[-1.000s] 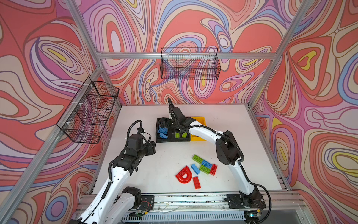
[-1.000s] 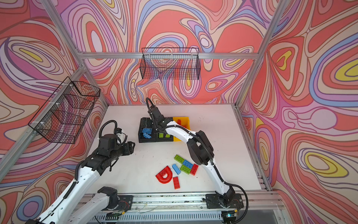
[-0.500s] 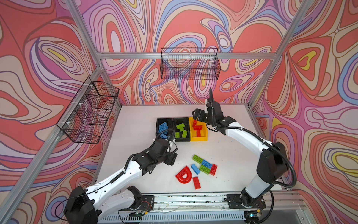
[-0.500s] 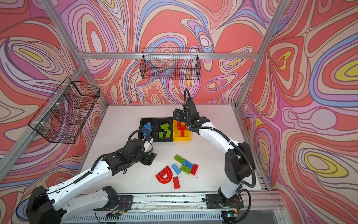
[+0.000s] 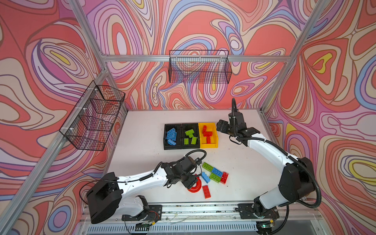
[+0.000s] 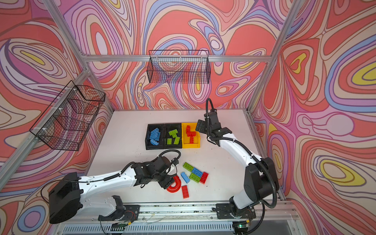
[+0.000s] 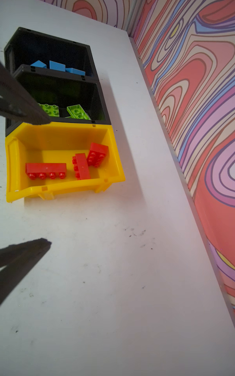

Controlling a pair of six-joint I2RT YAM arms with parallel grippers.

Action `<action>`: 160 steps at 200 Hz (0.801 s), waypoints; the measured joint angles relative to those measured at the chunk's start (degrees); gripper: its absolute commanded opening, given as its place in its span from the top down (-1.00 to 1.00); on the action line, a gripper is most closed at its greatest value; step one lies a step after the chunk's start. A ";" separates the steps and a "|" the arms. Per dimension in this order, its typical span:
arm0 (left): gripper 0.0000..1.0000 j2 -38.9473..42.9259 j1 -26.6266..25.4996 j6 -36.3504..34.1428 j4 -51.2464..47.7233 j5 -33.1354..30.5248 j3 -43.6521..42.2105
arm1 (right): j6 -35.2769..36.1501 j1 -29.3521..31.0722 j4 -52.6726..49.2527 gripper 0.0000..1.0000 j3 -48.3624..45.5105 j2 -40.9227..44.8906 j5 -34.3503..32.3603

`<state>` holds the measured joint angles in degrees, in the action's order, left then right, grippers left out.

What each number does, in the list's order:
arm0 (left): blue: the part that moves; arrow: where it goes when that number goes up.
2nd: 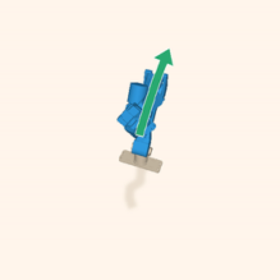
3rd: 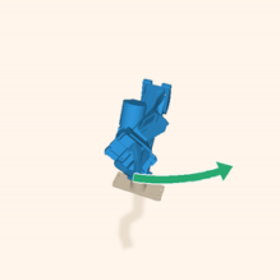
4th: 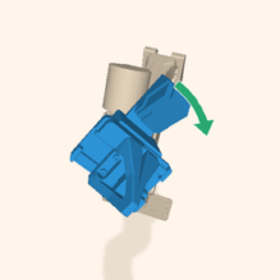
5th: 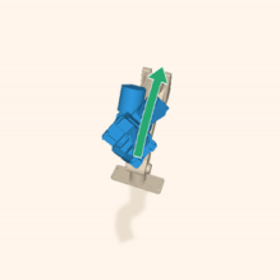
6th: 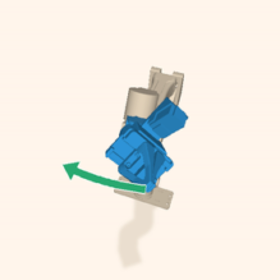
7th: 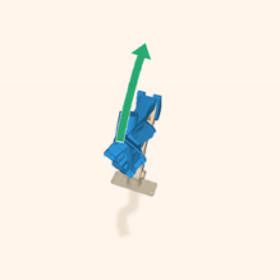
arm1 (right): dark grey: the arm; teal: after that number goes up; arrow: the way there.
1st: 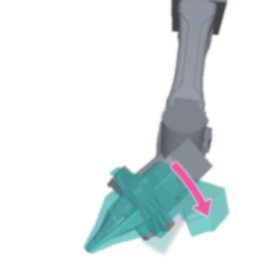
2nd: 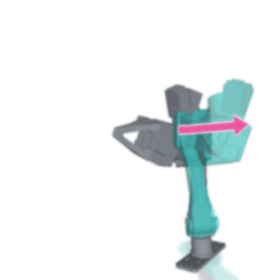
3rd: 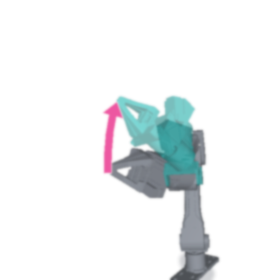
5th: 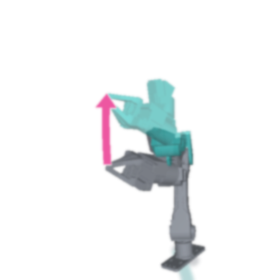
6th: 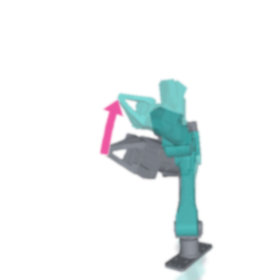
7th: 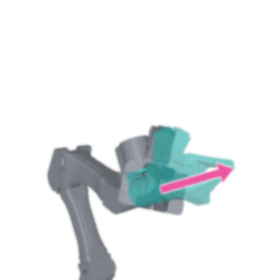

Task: Sort the legos into containers by color
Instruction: 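Lower the left gripper onto the red arch while the right gripper withdraws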

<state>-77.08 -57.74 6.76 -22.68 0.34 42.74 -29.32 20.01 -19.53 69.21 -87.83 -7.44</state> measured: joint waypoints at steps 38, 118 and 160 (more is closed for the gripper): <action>-0.52 -4.15 -0.52 -0.74 -0.33 0.83 1.62 | 0.35 -2.34 -0.04 -0.86 -1.75 3.37 -0.42; -0.19 -10.45 -0.59 1.90 -0.28 0.31 1.95 | 0.70 -4.39 0.07 -0.85 -3.98 4.15 0.17; 0.21 -12.41 -0.74 2.51 -0.20 -0.42 2.75 | 0.76 -4.85 0.63 -0.84 -4.79 4.15 0.87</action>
<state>-89.49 -58.48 9.28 -22.87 -0.08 45.50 -28.56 15.16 -18.90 64.42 -83.68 -6.57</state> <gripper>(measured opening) 0.472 0.922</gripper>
